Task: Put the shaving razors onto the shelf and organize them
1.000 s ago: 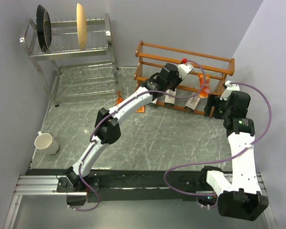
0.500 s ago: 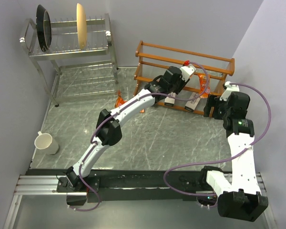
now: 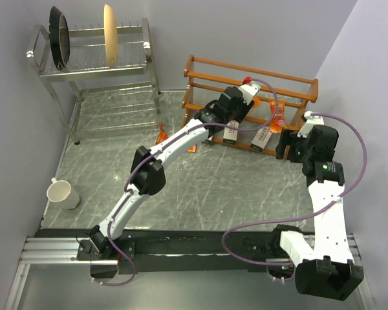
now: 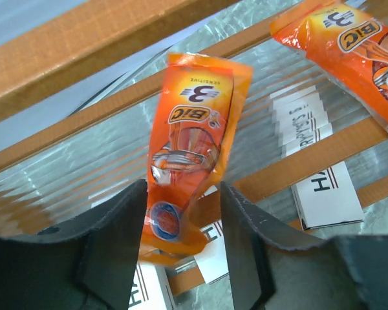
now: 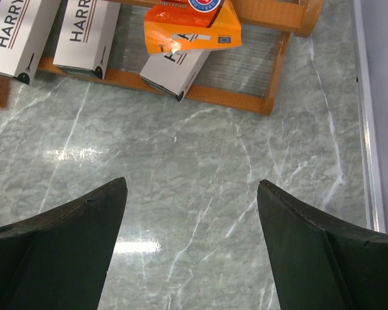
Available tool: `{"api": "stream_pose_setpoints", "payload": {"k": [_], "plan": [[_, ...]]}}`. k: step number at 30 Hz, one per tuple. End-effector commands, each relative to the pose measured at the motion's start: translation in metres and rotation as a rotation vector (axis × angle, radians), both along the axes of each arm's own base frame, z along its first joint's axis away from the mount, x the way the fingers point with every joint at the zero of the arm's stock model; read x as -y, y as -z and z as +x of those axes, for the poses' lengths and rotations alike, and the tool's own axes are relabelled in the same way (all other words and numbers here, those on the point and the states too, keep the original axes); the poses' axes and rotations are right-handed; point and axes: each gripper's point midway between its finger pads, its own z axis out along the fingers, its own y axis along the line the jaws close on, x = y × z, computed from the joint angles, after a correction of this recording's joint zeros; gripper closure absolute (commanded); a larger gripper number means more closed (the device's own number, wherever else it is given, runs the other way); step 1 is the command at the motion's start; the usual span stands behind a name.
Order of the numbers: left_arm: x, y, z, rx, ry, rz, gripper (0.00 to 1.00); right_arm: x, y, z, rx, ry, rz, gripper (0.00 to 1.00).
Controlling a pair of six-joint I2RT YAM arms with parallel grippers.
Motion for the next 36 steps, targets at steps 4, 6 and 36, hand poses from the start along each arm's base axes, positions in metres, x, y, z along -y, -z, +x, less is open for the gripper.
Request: {"api": "stream_pose_setpoints", "payload": {"k": [4, 6, 36], "plan": [[0.013, -0.053, -0.003, 0.065, 0.030, -0.139, 0.44, 0.002, -0.007, 0.003, 0.039, 0.015, 0.002, 0.11], [0.014, -0.068, -0.010, 0.076, 0.039, -0.159, 0.31, 0.003, -0.007, 0.003, 0.038, 0.015, 0.001, 0.11], [-0.093, -0.055, 0.004, -0.499, 0.146, -0.767, 0.33, 0.008, -0.013, 0.010, 0.035, 0.027, 0.004, 0.11]]}}
